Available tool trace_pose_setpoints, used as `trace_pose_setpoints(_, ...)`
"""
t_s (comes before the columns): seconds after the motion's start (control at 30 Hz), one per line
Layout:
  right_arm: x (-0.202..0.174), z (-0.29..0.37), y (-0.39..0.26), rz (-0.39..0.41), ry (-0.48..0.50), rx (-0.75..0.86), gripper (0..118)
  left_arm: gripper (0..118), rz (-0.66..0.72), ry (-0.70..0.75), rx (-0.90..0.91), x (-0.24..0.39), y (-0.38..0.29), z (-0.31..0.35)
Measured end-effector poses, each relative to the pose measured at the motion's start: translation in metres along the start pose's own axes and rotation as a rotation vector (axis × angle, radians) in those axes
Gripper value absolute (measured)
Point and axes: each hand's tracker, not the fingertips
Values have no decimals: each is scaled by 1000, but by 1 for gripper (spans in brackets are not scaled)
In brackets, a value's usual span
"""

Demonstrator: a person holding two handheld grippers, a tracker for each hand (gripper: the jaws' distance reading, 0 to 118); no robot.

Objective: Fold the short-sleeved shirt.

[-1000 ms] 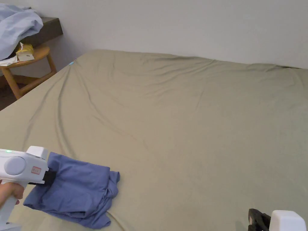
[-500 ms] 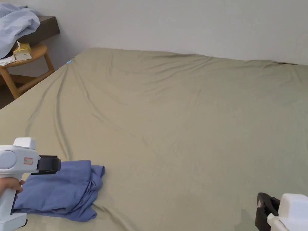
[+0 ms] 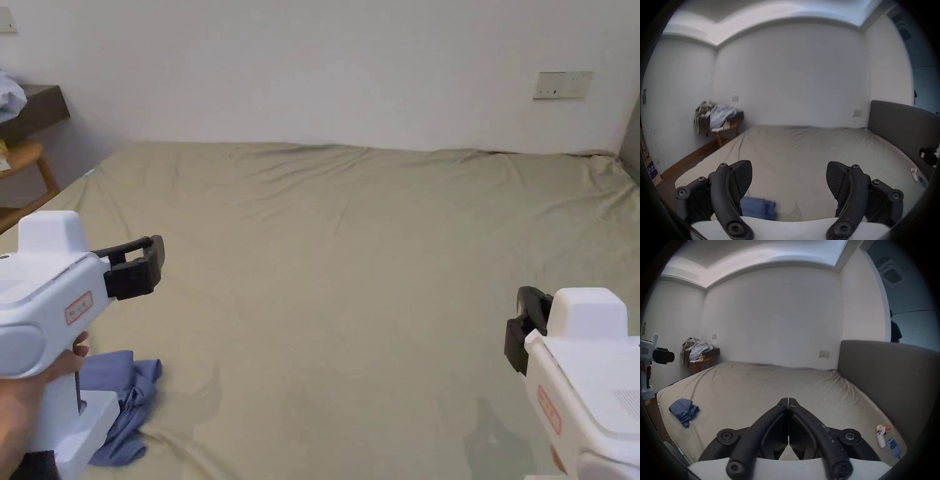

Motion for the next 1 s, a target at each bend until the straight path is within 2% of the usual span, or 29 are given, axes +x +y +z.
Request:
trace_pose_setpoints(0.27,32,34,24,33,-86,135,2,96,-30,-62,256,99,-6,40)
trace_pose_setpoints(0.3,35,37,25,33,-90,142,2,94,-38,-62,274,108,-9,42)
trace_pose_setpoints(0.37,40,43,25,38,-105,161,2,83,-25,-69,283,124,-15,42)
trace_pose_setpoints(0.4,41,45,25,37,-110,166,2,72,-11,-82,290,129,-18,43)
trace_pose_setpoints(0.47,45,49,25,38,-117,174,2,17,22,-99,295,138,-24,41)
trace_pose_setpoints(0.5,46,50,25,40,-122,176,2,0,18,-97,293,142,-26,41)
trace_pose_setpoints(0.7,50,54,24,44,-132,182,2,0,-26,-115,285,158,-35,45)
trace_pose_setpoints(1.0,51,57,24,43,-135,187,2,0,-10,-127,267,159,-34,41)
